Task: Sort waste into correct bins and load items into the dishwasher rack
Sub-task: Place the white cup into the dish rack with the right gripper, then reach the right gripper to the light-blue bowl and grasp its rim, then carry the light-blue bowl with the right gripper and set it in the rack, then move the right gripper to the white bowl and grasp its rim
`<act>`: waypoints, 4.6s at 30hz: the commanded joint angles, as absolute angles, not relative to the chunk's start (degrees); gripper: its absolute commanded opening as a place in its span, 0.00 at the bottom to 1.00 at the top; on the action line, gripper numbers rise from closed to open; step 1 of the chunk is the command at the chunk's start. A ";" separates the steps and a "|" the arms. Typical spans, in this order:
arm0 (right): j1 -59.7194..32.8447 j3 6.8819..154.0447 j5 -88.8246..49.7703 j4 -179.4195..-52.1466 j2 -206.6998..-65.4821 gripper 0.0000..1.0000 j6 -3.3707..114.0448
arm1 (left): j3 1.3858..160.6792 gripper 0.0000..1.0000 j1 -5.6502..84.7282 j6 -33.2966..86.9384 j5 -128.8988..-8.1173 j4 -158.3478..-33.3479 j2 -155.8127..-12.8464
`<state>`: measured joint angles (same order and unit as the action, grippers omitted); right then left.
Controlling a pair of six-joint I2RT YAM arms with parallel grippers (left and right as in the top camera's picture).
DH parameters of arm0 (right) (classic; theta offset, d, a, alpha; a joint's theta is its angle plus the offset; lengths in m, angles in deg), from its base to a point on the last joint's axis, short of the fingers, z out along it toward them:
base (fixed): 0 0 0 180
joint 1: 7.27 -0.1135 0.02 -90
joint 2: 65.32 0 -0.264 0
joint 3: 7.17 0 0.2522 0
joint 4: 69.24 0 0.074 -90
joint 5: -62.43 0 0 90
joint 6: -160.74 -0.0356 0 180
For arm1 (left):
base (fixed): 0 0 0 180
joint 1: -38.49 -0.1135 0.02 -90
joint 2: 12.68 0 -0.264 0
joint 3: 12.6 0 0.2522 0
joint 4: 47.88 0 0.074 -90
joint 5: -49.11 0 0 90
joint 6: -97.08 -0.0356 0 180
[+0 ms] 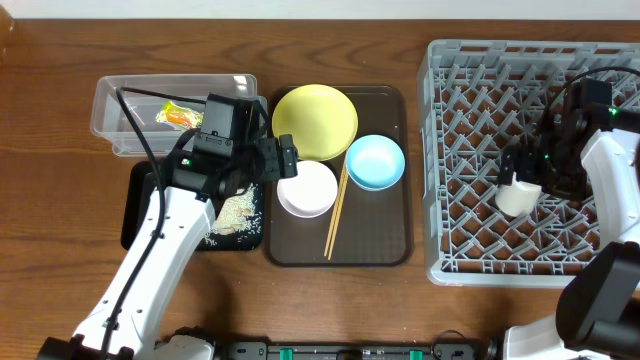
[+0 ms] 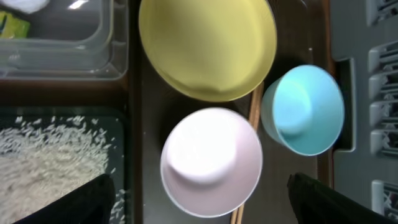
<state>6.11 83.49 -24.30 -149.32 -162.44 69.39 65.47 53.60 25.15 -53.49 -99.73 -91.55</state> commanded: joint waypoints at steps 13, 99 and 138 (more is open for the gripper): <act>-0.20 96.36 -12.96 -145.34 -159.97 0.90 73.46 | 65.99 0.91 53.32 26.96 -39.18 -111.16 -91.31; -17.47 96.82 -82.64 -102.26 -172.89 0.01 82.94 | 65.99 0.95 40.97 40.38 -37.86 -116.62 -91.23; -26.04 96.80 -76.08 -121.65 -180.14 0.01 59.95 | 65.99 0.95 40.97 40.38 -37.86 -116.47 -91.23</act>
